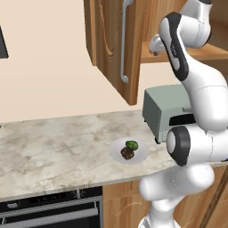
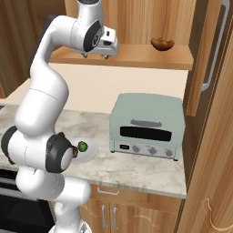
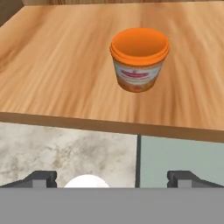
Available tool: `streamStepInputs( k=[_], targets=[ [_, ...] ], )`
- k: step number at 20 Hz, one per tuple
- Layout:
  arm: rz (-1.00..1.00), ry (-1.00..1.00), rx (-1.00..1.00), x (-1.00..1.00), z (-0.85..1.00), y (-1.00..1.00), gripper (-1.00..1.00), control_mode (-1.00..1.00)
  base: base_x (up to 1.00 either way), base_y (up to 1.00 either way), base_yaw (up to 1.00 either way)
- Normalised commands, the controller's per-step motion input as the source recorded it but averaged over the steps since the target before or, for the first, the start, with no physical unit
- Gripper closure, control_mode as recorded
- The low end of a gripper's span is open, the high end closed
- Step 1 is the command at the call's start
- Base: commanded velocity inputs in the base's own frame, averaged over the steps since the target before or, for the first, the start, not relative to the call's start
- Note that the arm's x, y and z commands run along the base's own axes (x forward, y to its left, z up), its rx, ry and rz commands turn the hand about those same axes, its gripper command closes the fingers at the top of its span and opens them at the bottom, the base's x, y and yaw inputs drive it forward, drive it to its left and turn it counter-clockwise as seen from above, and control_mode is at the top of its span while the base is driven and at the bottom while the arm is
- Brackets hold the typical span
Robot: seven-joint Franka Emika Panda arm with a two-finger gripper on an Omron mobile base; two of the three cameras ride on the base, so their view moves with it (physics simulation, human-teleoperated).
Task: Pick the avocado and bread from the counter and place them on the plate. Then pick the jam from the cabinet and place it next to the plate. Lastly close the cabinet door.
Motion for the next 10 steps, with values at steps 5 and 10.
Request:
streamStepInputs(
  k=[5,10],
  targets=[
    [0.0,0.0,0.0,0.22,-0.03,0.0,-1.0,-1.0,0.0,0.0,0.0],
    [0.0,0.03,0.0,0.23,-0.07,0.0,-1.0,-1.0,0.0,0.0,0.0]
  ],
)
